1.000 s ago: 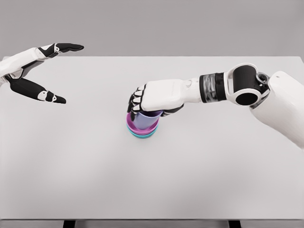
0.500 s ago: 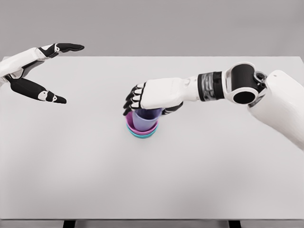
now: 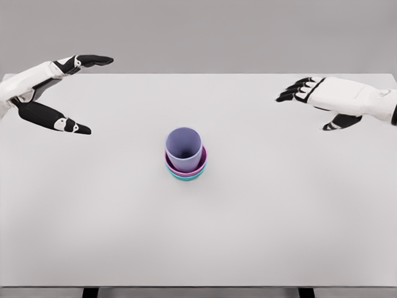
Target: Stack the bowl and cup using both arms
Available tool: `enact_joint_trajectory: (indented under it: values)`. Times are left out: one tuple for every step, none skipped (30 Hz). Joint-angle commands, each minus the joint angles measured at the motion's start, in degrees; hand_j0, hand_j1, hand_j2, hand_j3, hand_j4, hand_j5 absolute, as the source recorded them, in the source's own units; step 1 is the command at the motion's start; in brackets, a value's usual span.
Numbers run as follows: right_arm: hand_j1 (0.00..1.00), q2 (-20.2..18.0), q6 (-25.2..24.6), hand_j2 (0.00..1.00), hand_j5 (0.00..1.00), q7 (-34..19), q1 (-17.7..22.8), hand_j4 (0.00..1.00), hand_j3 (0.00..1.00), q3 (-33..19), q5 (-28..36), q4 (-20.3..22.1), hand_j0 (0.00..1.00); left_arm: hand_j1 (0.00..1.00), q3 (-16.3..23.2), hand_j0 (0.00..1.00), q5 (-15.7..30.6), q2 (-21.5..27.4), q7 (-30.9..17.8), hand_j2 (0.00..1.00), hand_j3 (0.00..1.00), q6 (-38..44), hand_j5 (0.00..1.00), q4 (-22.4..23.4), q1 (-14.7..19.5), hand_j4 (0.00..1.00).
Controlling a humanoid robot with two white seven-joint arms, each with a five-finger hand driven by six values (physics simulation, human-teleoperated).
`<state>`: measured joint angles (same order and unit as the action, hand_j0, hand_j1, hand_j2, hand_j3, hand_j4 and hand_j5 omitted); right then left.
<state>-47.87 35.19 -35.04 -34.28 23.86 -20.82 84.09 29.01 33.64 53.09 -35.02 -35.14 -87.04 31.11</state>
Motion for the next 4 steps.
enact_joint_trajectory:
  values:
    - [1.0,-1.79,-0.19,1.0,1.0,0.04,0.0,1.0,1.0,-1.19,0.52,-1.47,1.0,1.0,-0.18,1.0,0.46,-0.01,0.02,1.0,1.0,0.14,1.0,-0.06,0.0,1.0]
    - [1.0,-1.79,-0.19,1.0,1.0,0.04,0.09,1.0,1.0,-1.1,0.52,-1.38,1.0,1.0,-0.09,1.0,0.46,-0.09,0.02,1.0,1.0,0.14,1.0,-0.06,0.0,1.0]
    - [1.0,-1.96,-0.19,1.0,1.0,0.04,0.26,1.0,1.0,-1.19,0.52,-1.47,1.0,1.0,-0.09,1.0,0.46,-0.09,0.02,1.0,1.0,0.14,1.0,-0.06,-0.09,1.0]
    - [1.0,-1.97,-0.19,1.0,1.0,0.04,0.18,1.0,1.0,-1.19,0.52,-1.47,1.0,1.0,-0.18,1.0,0.54,-0.36,0.02,1.0,1.0,0.14,1.0,0.03,-0.35,1.0]
